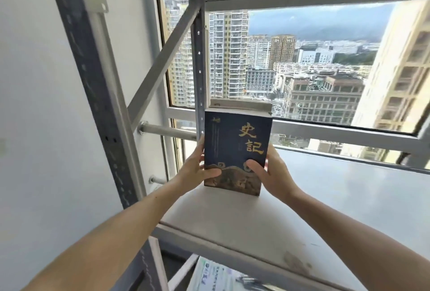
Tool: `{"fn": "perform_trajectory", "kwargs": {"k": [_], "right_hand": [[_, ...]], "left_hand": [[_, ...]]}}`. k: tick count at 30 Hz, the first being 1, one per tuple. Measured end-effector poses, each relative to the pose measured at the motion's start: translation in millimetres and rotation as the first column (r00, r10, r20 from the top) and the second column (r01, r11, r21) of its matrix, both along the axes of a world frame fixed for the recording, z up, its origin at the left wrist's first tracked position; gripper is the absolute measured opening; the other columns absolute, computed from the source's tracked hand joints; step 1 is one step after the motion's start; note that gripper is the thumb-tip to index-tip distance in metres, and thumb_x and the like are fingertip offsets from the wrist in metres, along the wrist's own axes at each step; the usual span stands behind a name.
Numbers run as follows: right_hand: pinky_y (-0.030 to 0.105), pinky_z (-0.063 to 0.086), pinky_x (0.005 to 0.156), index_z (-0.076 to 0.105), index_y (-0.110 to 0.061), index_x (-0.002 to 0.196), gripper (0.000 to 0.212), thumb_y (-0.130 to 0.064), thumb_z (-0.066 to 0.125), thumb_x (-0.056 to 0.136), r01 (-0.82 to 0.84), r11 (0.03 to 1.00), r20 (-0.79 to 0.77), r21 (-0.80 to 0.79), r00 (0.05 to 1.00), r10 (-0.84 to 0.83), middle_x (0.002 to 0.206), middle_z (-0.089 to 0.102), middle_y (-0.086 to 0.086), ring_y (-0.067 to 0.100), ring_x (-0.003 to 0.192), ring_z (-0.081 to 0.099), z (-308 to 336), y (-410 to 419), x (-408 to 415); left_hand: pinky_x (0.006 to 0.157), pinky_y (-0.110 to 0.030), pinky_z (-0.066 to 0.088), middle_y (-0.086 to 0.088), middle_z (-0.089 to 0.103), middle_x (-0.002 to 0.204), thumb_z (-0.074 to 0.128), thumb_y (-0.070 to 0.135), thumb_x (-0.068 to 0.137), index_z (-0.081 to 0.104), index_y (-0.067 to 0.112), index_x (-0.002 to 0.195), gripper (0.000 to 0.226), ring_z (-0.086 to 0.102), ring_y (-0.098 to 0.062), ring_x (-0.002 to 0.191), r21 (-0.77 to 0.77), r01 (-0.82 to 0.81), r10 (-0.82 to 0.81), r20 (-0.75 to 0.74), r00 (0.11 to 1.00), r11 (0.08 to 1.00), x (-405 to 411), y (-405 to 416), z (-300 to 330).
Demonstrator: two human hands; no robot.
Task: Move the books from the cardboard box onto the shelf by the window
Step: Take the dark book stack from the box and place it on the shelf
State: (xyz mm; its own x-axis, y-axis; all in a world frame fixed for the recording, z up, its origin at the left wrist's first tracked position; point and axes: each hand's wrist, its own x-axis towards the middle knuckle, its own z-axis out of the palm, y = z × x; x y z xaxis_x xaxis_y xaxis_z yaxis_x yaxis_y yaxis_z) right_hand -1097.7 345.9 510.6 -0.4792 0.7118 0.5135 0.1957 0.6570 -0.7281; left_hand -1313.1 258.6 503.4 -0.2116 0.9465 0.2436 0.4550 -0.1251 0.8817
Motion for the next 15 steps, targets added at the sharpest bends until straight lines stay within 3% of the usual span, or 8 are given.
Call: {"fn": "perform_trajectory", "kwargs": {"k": [3, 6, 12, 15], "right_hand": [[0.015, 0.051, 0.084, 0.043, -0.017, 0.139, 0.054, -0.009, 0.065, 0.09, 0.011, 1.0, -0.014, 0.025, 1.0, -0.01, 0.117, 0.059, -0.003, 0.006, 0.106, 0.058, -5.4, 5.5, -7.5], [0.024, 0.051, 0.089, 0.042, -0.02, 0.139, 0.052, -0.013, 0.063, 0.091, -0.003, 0.999, 0.009, 0.046, 1.0, 0.003, 0.12, 0.057, -0.004, 0.014, 0.111, 0.056, -10.2, 8.9, -8.8], [0.026, 0.047, 0.093, 0.035, -0.025, 0.143, 0.052, -0.023, 0.057, 0.096, -0.031, 0.999, 0.036, 0.013, 0.999, 0.03, 0.124, 0.054, -0.009, 0.01, 0.115, 0.052, -20.8, 10.5, -7.9], [0.029, 0.049, 0.091, 0.036, -0.024, 0.142, 0.05, -0.025, 0.055, 0.096, -0.025, 1.0, 0.027, 0.012, 0.999, 0.024, 0.121, 0.055, -0.008, 0.011, 0.113, 0.053, -22.2, 13.9, -9.2]], "left_hand": [[0.103, -0.049, 0.048, 0.005, 0.048, 0.144, 0.073, 0.001, 0.08, 0.011, 0.039, 0.152, 0.103, 0.049, -0.018, 0.131, 0.004, 0.015, -0.015, 0.007, 1.0, 1.0, -10.6, 8.9, -7.3], [0.105, -0.043, 0.048, 0.011, 0.045, 0.145, 0.073, 0.004, 0.082, 0.008, 0.042, 0.152, 0.103, 0.047, -0.013, 0.132, 0.013, 0.06, -0.06, -0.029, 0.998, 0.998, -15.0, 13.2, -9.0], [0.101, -0.026, 0.047, 0.015, 0.04, 0.147, 0.068, 0.004, 0.087, 0.0, 0.041, 0.152, 0.101, 0.046, 0.0, 0.128, 0.021, 0.112, -0.111, -0.063, 0.992, 0.993, -14.8, 11.6, -11.1], [0.102, -0.03, 0.047, 0.01, 0.045, 0.145, 0.066, 0.004, 0.088, 0.005, 0.038, 0.153, 0.096, 0.049, -0.009, 0.126, 0.017, 0.075, -0.075, -0.034, 0.997, 0.997, -13.3, 12.5, -11.0]]}}
